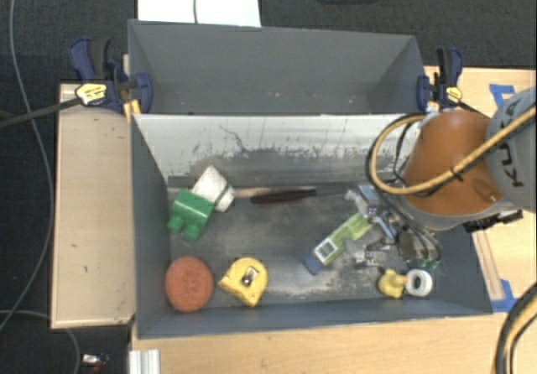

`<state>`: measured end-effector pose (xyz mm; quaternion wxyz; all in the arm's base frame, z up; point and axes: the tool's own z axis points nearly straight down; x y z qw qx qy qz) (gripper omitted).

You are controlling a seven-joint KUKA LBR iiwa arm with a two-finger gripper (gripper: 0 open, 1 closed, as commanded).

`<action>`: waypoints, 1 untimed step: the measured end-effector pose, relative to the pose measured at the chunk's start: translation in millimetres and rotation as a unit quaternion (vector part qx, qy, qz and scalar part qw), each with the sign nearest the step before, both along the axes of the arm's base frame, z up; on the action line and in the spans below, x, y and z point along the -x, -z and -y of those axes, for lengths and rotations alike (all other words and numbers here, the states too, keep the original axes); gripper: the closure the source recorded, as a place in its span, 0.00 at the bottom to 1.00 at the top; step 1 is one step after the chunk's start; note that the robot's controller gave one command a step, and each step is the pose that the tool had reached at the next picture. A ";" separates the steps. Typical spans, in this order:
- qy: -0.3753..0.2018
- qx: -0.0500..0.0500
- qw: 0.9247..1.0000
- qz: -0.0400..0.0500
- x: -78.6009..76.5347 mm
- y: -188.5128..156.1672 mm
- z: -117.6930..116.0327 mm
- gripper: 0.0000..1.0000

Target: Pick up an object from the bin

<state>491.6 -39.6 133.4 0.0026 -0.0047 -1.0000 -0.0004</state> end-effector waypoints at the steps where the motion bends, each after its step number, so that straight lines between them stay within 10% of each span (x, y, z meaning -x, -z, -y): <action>1: -0.001 0.000 1.000 0.004 -1.8 -3.7 -0.1 0.00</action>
Offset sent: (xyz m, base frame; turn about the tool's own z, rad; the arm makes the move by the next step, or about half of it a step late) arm 0.0484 -0.0081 -0.0560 -0.1198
